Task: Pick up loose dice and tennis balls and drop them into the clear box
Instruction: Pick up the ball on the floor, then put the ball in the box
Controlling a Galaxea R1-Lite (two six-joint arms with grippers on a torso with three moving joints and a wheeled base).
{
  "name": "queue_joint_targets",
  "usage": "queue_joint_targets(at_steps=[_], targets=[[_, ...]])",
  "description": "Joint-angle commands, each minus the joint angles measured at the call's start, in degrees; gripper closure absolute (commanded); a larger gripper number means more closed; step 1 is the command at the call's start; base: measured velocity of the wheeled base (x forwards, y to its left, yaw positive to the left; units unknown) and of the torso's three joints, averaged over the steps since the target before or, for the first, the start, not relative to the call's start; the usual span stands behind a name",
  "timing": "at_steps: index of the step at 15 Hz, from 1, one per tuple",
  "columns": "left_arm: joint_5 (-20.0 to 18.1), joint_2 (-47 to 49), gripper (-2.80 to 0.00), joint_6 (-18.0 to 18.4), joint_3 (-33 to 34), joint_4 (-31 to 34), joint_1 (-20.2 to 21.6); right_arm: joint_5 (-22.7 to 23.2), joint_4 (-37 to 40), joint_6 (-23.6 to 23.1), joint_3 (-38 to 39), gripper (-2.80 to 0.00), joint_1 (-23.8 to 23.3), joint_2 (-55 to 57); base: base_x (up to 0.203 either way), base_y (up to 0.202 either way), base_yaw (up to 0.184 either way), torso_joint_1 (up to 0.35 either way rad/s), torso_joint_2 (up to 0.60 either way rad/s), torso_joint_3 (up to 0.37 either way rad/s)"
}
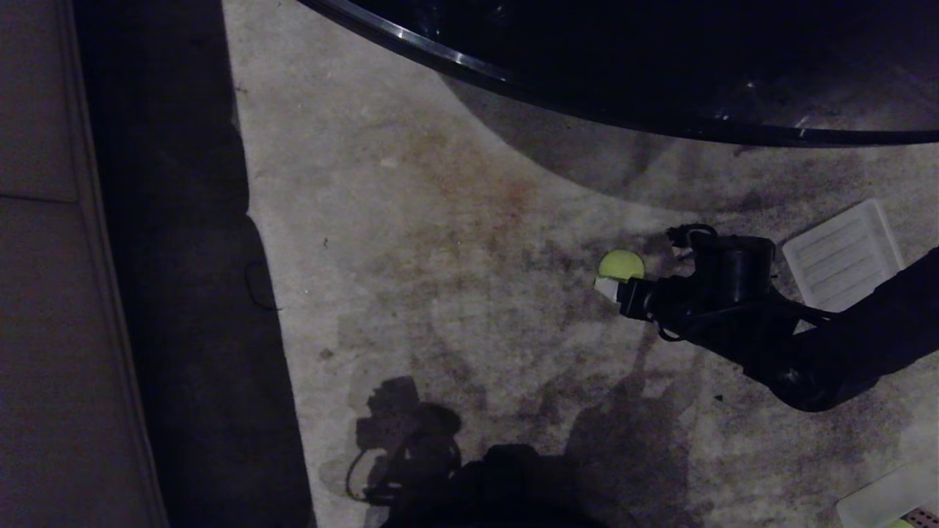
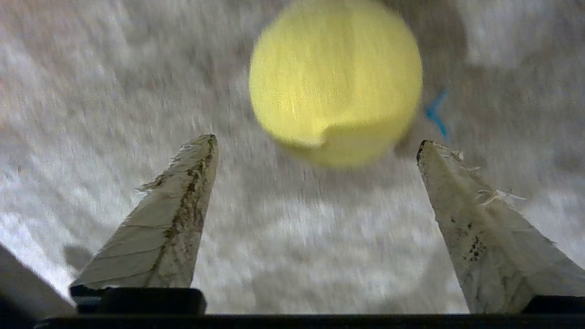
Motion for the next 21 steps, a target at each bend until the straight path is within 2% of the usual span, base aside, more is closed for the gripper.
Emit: queue_joint_targets(at_steps=[1, 7, 8, 15, 18, 21], targets=[[0.0, 0.1, 0.00, -0.1, 0.1, 0.0, 0.0, -0.2, -2.7, 0.0, -1.9, -2.80, 0.1, 3.3, 0.000, 0.000, 0.000, 0.000, 0.00, 0.000], [0.0, 0.1, 0.00, -0.1, 0.1, 0.0, 0.0, -1.2, -8.0, 0.0, -6.9, -2.80, -0.4, 7.8, 0.000, 0.000, 0.000, 0.000, 0.00, 0.000], [0.0, 0.0, 0.00, -0.1, 0.1, 0.0, 0.0, -1.3, -9.2, 0.0, -7.3, 0.00, -0.4, 8.3, 0.000, 0.000, 0.000, 0.000, 0.00, 0.000], [0.0, 0.1, 0.00, -0.1, 0.1, 0.0, 0.0, -1.4, -9.3, -1.4, -6.0, 0.00, -0.2, 7.5, 0.000, 0.000, 0.000, 0.000, 0.00, 0.000], [0.0, 0.1, 0.00, -0.1, 0.1, 0.0, 0.0, -1.4, -8.3, -1.4, -1.2, 0.00, -0.6, 2.0, 0.000, 0.000, 0.000, 0.000, 0.00, 0.000], [0.0, 0.1, 0.00, -0.1, 0.1, 0.0, 0.0, -1.4, -3.8, -1.8, 5.3, 0.00, -2.2, -8.0, 0.000, 0.000, 0.000, 0.000, 0.00, 0.000]])
